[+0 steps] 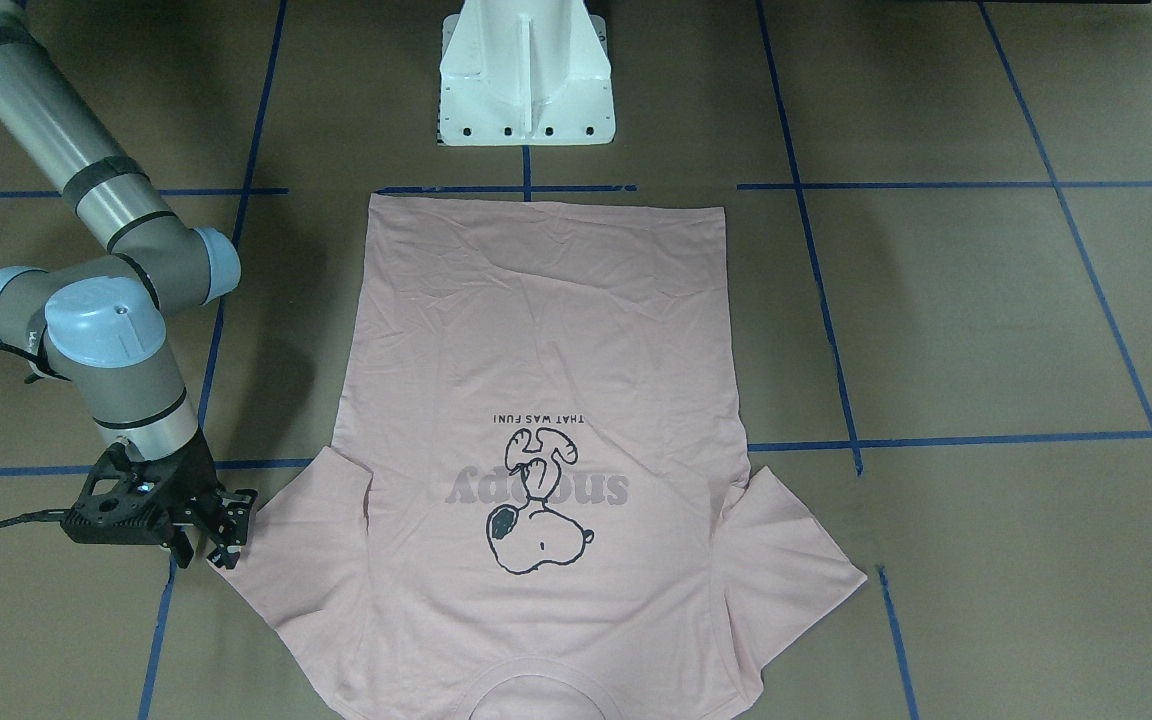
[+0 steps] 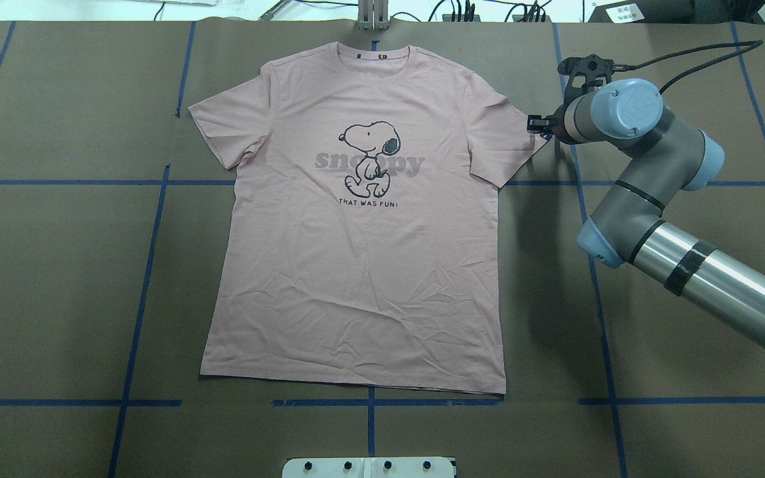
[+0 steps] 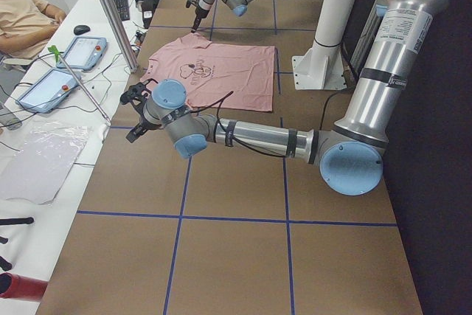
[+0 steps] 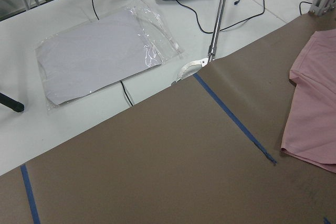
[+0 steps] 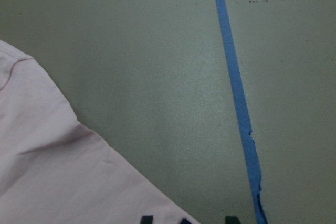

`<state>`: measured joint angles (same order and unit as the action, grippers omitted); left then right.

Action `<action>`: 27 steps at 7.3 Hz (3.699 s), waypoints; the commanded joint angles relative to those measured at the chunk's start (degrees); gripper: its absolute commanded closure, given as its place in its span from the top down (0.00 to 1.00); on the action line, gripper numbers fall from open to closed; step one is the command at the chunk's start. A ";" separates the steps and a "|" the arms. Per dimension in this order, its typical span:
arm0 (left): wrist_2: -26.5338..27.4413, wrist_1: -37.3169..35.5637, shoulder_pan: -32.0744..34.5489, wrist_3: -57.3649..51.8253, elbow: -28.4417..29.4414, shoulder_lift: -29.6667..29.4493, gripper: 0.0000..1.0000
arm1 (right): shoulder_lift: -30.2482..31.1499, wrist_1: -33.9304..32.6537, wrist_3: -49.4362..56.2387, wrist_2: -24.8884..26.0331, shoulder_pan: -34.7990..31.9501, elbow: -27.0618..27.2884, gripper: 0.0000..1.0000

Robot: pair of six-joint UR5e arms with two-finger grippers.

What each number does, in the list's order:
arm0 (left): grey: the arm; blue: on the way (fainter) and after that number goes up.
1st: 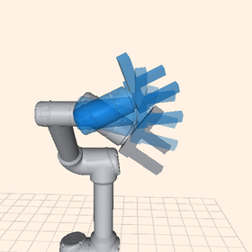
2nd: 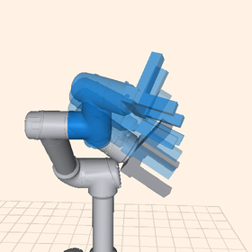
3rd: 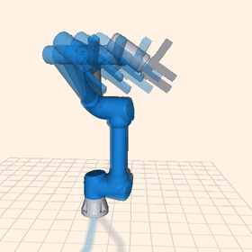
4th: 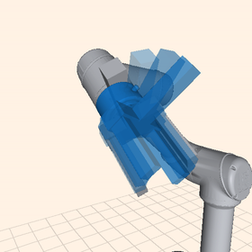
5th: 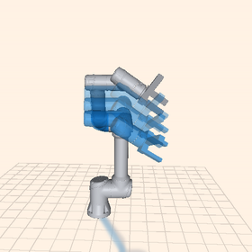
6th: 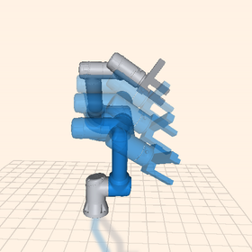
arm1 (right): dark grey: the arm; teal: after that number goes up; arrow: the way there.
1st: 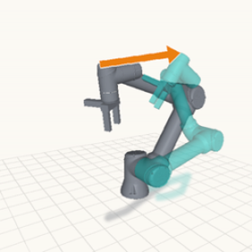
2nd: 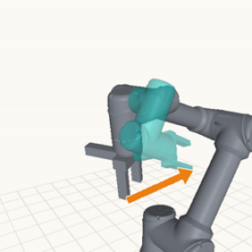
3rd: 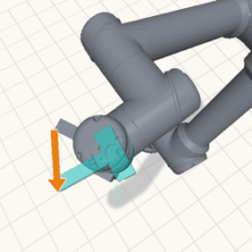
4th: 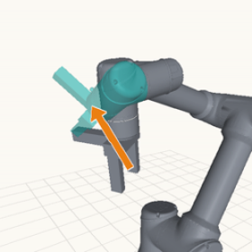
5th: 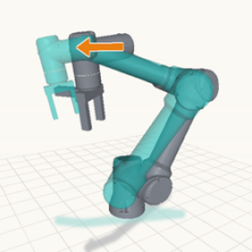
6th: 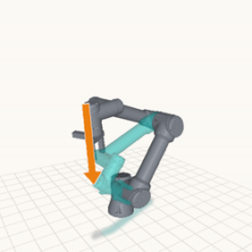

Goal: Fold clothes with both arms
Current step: 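Move the right gripper toward the sleeve nearest it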

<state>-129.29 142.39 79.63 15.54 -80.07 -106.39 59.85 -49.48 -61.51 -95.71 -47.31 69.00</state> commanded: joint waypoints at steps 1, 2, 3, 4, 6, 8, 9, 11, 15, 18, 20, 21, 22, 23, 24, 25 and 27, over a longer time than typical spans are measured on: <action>0.00 0.34 0.00 -0.07 0.00 0.22 1.00 | 0.00 0.00 -0.01 0.17 0.29 -0.09 0.55; 0.00 0.34 0.00 -0.07 0.00 0.30 1.00 | 0.00 0.00 -0.01 0.17 0.47 -0.18 0.55; 0.00 0.34 0.00 -0.16 0.00 0.30 1.00 | 0.00 0.00 -0.10 1.21 0.73 -0.53 0.55; 0.00 0.34 0.00 -0.16 0.00 0.39 1.00 | 0.00 0.00 -0.36 1.40 0.73 -0.44 0.42; 0.00 1.13 0.00 -0.16 0.09 0.65 1.00 | -0.18 0.09 -3.79 1.31 0.73 -0.01 0.00; 0.09 1.13 0.00 -0.16 0.18 0.66 1.00 | -0.70 -0.26 -4.14 1.31 0.73 1.21 0.00; 0.00 1.13 0.00 -0.16 0.18 0.66 1.00 | -2.01 -2.26 -4.84 1.40 0.64 2.01 0.00; 0.09 1.13 0.00 -0.16 0.27 0.66 1.00 | -7.00 -8.66 -6.24 4.10 2.30 2.37 0.00; 0.00 1.13 0.00 0.28 0.09 0.66 1.00 | -16.43 -16.08 -11.26 14.47 9.51 -1.84 0.00; 0.00 1.13 0.00 0.36 0.09 0.74 1.00 | -16.43 -15.99 -11.18 14.94 10.22 -2.38 0.00; 0.00 1.13 0.00 0.36 0.09 0.74 1.00 | -18.36 -15.91 -12.92 15.63 10.14 -5.26 0.00; 0.00 1.13 0.00 0.36 0.09 0.83 1.00 | -18.54 -15.91 -13.46 16.16 10.05 -5.71 0.00; 0.00 1.13 0.00 0.28 0.09 0.83 1.00 | -18.55 -15.91 -13.55 16.17 9.70 -5.98 0.00; 0.00 1.13 0.00 0.28 0.09 0.83 1.00 | -18.63 -15.91 -14.85 16.17 9.52 -5.98 0.00; 0.00 1.13 0.00 0.28 0.00 0.92 1.00 | -19.24 -15.99 -15.04 16.17 9.52 -6.07 0.00; 0.00 1.13 -0.09 0.28 -0.08 0.92 1.00 | -19.42 -15.99 -15.04 16.17 9.43 -6.16 0.00; 0.00 1.22 -0.09 0.19 -0.09 1.27 1.00 | -19.69 -16.25 -14.17 16.17 9.52 -7.03 0.99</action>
<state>-129.29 143.58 79.56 15.76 -80.13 -105.27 40.42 -65.54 -76.29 -79.54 -37.80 62.50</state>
